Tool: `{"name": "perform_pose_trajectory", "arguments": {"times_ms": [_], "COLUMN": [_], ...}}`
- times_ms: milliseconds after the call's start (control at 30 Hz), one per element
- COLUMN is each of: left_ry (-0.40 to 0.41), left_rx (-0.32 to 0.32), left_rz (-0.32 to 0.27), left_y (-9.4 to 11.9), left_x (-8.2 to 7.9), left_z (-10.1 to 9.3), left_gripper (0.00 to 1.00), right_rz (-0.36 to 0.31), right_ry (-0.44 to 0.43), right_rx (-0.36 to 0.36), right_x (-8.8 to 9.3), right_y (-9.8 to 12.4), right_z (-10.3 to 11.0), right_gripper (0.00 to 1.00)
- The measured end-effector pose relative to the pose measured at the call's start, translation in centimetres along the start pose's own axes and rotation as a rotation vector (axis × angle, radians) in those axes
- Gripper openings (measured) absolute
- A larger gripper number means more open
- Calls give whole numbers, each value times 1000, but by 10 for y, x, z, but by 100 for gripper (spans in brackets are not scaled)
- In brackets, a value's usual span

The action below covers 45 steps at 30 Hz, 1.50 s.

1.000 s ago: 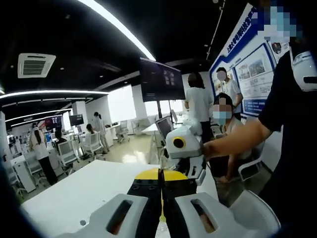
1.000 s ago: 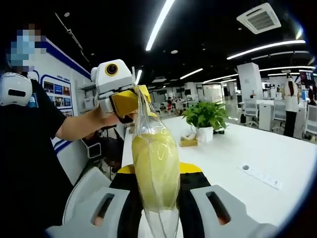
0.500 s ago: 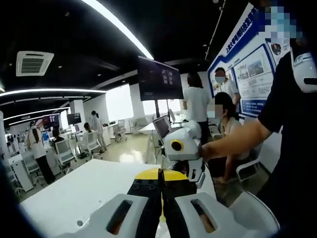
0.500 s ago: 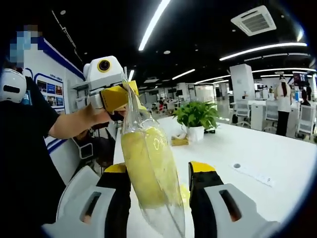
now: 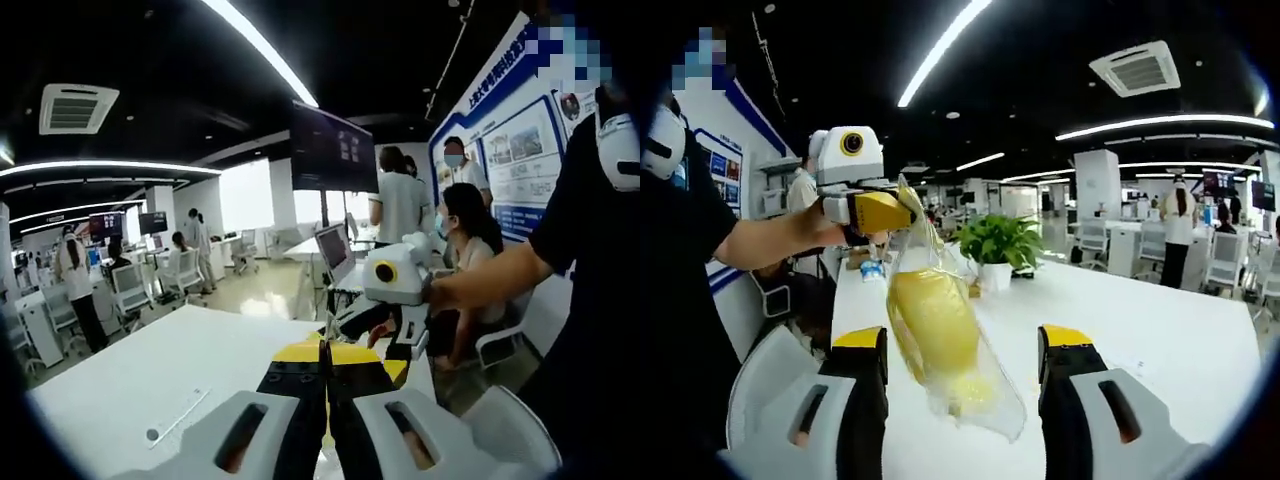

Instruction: Compare the silicone blocks by pressing each to a similar depth, holding the contact briefly, and releasing to observe deformation and rebound differences across the visible hardness samples.

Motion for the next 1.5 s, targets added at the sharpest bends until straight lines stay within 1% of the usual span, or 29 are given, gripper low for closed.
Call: {"name": "perform_pose_trajectory", "arguments": {"times_ms": [33,100,200,267,300,367,433,600,700,767,833,867,967,1100,1200,1233,1333,1500], "left_ry": [3,9,20,5,18,23,29,46,54,63,56,65,74,80,98,112,119,131], "left_rx": [-1,-5,-5,-16,-4,-8,-11,-4,-2,1,-8,1,-1,-11,-17,-8,-11,-8], "left_rz": [1,6,11,29,32,41,41,25,14,11,12,12,9,1,-6,-7,-6,-6], "left_y": [0,0,-2,-3,-5,-8,-9,-13,-15,-17,-18,-19,-21,-23,-24,-25,-28,-32], "left_x": [1,3,8,12,14,19,21,20,20,21,21,22,25,31,35,37,41,47], "left_z": [0,1,1,2,2,6,9,12,13,14,15,15,17,18,18,17,17,17], "left_gripper": [0,0,0,0,0,0,0,0,0,0,0,0,0,0,0,0,0,0], "right_rz": [-2,-2,-9,-5,-10,-12,8,28,25,12,8,11,16,7,29,30,37,5], "right_ry": [0,11,20,31,38,58,67,83,84,83,82,76,86,83,65,67,70,66], "right_rx": [6,46,75,93,102,116,122,137,157,171,180,187,202,214,210,212,224,256], "right_x": [1,2,2,3,2,2,4,7,7,6,6,7,11,19,26,28,31,32], "right_y": [3,9,20,25,28,35,39,46,51,55,57,59,63,73,78,80,85,98], "right_z": [0,-3,-3,-4,-5,-6,-8,-13,-15,-17,-18,-19,-18,-12,-9,-9,-8,-5], "right_gripper": [56,55,50,47,47,47,46,45,46,49,50,50,52,56,53,53,53,54]}}
Point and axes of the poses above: the point that each gripper's makers call its tool centre point, and the gripper's own axes: y roughly backward along the fingers, z roughly to its left, x roughly out of its underside, the point moved 4 cm from there along y, roughly backward along the fingers, and after that the axes turned 13 degrees about x, right-handed, at the moved point
